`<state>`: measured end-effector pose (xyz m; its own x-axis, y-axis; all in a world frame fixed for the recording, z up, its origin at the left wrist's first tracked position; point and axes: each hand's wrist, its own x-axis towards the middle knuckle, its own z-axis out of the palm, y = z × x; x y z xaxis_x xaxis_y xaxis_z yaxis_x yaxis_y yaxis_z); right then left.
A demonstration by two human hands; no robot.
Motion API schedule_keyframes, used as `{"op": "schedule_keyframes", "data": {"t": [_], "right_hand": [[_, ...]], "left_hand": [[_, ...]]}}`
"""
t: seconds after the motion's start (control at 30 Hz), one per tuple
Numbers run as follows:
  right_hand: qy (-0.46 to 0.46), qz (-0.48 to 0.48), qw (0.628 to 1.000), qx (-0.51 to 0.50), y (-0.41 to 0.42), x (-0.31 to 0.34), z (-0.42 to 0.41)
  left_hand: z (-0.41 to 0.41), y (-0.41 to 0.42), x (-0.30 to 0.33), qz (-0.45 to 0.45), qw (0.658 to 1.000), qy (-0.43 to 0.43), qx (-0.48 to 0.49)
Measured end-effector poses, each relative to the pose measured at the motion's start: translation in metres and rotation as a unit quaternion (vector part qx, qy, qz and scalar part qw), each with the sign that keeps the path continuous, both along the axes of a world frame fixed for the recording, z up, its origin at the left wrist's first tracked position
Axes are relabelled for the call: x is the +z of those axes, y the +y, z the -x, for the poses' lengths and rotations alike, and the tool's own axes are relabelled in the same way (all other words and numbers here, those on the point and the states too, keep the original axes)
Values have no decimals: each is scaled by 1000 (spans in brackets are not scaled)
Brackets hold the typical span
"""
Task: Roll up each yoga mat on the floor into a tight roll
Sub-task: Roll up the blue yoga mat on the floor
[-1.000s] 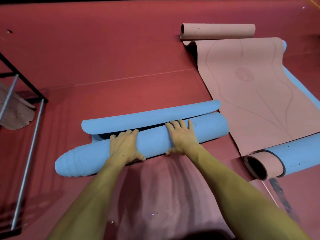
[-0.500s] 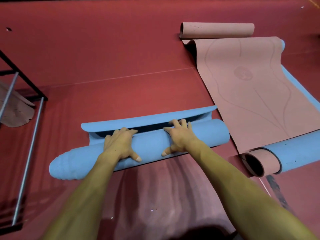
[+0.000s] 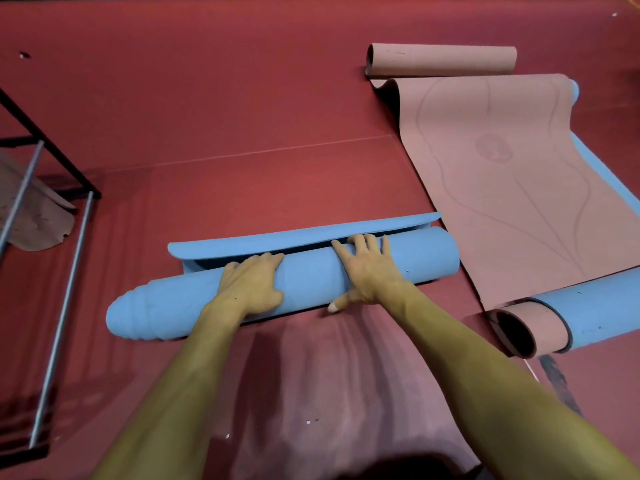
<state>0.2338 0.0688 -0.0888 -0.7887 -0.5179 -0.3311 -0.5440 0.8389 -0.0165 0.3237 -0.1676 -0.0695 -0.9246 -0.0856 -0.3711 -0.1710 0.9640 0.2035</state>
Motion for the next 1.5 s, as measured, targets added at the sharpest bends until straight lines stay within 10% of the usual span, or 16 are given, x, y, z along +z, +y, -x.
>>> {"op": "schedule_keyframes", "data": {"t": [0.23,0.43,0.7,1.03,1.23,1.4,1.5], "right_hand": [[31,33,999,-5,2,-4,11],[-183,39,982,-16,8,13,11],[14,110,989,-99,7,3,-14],[39,92,977,-187,-13,-12,-23],[74,104,972,-198,-3,-18,-43],[172,228,905,-316,18,-34,-74],[56,383,773,-503,31,-45,-82]], "left_hand": [[-6,26,-20,97,994,55,21],[1,-7,13,-79,974,-211,-14],[1,14,22,85,994,62,13],[2,45,10,38,993,-111,-26],[-2,53,-21,82,996,-2,18],[9,48,-24,77,996,46,28],[11,43,-24,84,995,58,22]]}}
